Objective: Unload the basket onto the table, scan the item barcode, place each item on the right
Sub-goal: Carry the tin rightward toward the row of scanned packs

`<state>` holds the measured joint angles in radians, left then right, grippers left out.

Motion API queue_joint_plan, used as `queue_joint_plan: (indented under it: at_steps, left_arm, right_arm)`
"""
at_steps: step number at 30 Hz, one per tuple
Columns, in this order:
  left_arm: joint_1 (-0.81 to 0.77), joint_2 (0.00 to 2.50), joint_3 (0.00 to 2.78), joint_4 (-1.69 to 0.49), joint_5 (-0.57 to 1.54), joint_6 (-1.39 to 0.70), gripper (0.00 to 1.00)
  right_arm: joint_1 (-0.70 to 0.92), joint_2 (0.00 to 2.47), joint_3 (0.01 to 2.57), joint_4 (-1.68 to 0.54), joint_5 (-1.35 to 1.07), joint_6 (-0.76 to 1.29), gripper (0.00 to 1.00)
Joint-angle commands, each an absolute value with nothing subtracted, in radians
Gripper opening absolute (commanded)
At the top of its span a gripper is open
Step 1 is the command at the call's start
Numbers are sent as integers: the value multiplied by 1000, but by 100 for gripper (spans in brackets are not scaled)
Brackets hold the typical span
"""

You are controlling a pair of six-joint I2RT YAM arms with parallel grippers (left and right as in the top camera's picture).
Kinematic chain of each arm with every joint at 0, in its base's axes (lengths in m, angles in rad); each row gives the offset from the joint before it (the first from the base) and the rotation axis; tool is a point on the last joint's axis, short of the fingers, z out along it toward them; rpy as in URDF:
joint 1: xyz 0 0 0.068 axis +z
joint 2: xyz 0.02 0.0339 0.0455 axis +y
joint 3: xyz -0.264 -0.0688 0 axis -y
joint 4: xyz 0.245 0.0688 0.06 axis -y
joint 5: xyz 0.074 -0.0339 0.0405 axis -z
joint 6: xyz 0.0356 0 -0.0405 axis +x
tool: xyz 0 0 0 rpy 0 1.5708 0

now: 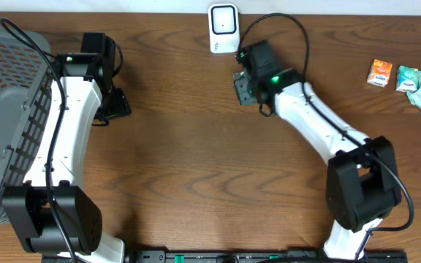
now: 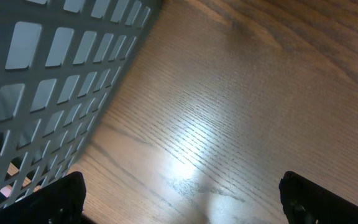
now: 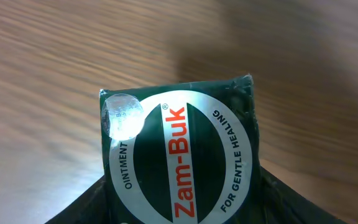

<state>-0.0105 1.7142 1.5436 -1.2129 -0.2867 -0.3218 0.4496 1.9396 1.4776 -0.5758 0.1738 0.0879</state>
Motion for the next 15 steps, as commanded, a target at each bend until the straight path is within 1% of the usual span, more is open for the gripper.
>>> queue_joint_plan:
  at_steps: [1,5,6,7,10,12,14,15]
  left_arm:
    - [-10,1711,1553,-1219,-289,-338,97]
    - [-10,1711,1553,-1218,-289,-338,97]
    - [-10,1711,1553,-1218,-289,-338,97]
    - [-10,1711,1553,-1218,-289,-338,98]
    - [-10,1711,1553,-1218,-289,-338,98]
    - [-10,1711,1553,-1219,-289,-338,98]
    - [-10,1711,1553,-1218,-289,-338,98]
    - [-10,1711,1553,-1219,-289,-338,98]
  right_arm:
    - [480,1938,1428,-552,468,69,56]
    - [480,1938,1330,-494,409,73,61]
    - [480,1938,1308,-483,356,73,64]
    - [481,1938,1289,-467,310,73,65]
    - [480,1938,1262,-437,245,73,75]
    - [480,1937,1262,-427,208,73,85]
    - [478,1935,1274,-422,207,74,88]
    - [471,1934,1291,-430,207,81,91]
